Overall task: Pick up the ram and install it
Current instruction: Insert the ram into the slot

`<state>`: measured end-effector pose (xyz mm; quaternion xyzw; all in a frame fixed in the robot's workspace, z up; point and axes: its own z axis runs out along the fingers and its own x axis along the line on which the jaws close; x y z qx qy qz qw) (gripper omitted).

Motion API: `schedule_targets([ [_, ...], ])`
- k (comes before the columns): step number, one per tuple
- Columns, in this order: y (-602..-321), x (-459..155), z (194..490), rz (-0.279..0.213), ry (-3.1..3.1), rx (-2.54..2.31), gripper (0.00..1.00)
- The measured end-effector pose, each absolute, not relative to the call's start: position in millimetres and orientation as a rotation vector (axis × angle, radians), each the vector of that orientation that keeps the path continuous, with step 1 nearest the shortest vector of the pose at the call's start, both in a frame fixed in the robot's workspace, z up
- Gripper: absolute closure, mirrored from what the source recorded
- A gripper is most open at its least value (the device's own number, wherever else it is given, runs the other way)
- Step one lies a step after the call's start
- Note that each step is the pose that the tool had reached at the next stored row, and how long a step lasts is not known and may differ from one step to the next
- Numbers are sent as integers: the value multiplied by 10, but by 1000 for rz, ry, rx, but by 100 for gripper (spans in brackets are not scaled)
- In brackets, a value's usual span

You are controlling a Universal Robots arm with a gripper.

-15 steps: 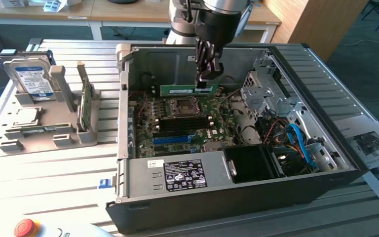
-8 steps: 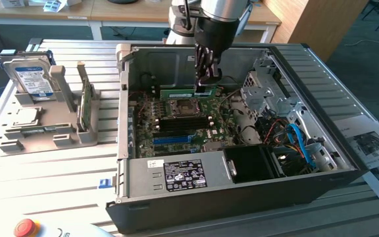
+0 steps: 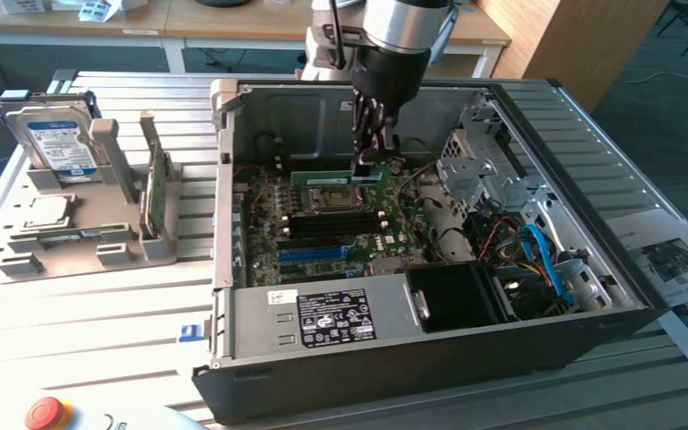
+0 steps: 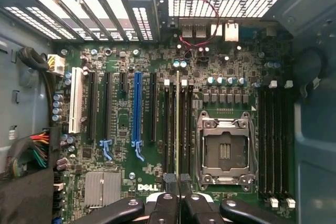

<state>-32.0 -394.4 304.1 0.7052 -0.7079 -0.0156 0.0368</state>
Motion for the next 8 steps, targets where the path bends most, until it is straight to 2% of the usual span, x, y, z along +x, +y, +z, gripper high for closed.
schedule_targets([
  [8, -3944, -320, 2923, -45, -2172, 2164, 88],
])
